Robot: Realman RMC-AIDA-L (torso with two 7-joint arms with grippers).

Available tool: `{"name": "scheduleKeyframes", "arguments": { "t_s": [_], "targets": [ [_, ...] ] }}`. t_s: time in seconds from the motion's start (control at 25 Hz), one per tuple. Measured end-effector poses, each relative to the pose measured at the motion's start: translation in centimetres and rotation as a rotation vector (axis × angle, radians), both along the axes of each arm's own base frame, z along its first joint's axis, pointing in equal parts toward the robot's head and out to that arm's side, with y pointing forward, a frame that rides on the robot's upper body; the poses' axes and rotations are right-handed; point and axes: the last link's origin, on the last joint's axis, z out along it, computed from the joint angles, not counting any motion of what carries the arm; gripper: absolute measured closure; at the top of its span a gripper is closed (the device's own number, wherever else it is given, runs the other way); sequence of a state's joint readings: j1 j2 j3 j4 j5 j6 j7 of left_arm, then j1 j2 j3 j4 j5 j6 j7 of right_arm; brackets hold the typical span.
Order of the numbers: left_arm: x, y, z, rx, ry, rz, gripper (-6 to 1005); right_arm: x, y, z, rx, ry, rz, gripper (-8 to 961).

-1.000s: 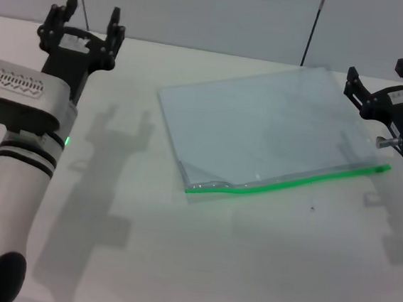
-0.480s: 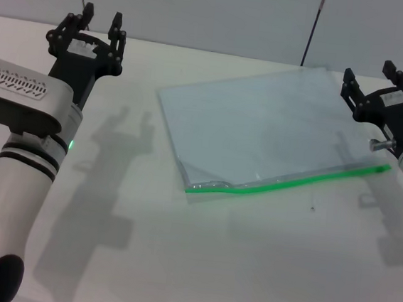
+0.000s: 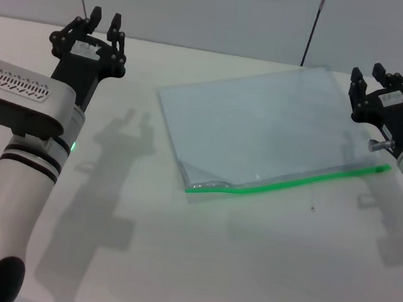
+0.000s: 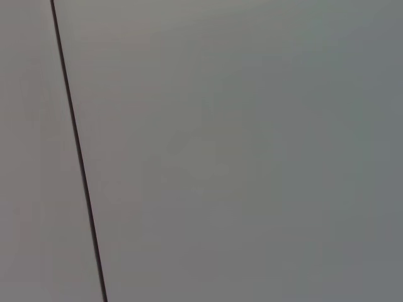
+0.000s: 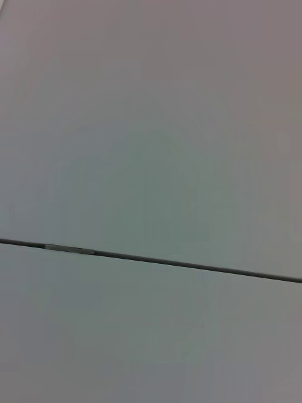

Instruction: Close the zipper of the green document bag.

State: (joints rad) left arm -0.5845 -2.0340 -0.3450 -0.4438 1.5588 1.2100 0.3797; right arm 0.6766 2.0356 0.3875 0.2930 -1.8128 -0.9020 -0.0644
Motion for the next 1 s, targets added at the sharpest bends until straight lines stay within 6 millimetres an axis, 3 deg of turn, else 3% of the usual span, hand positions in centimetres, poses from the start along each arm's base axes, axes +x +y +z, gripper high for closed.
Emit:
{"name": "scheduleKeyframes", "arguments": {
  "t_s": [0.36,1.0],
  "targets": [
    [0.14,-0.03,-0.13,-0.008,0.007,-0.011,725,-0.16,0.15,0.04,0.001,-0.001,0.004,693],
    [0.09,-0.1,-0.12,-0.007,0.008,-0.01,725,-0.17,0.27,-0.01,-0.002,-0.001,-0.003,689]
  ]
}}
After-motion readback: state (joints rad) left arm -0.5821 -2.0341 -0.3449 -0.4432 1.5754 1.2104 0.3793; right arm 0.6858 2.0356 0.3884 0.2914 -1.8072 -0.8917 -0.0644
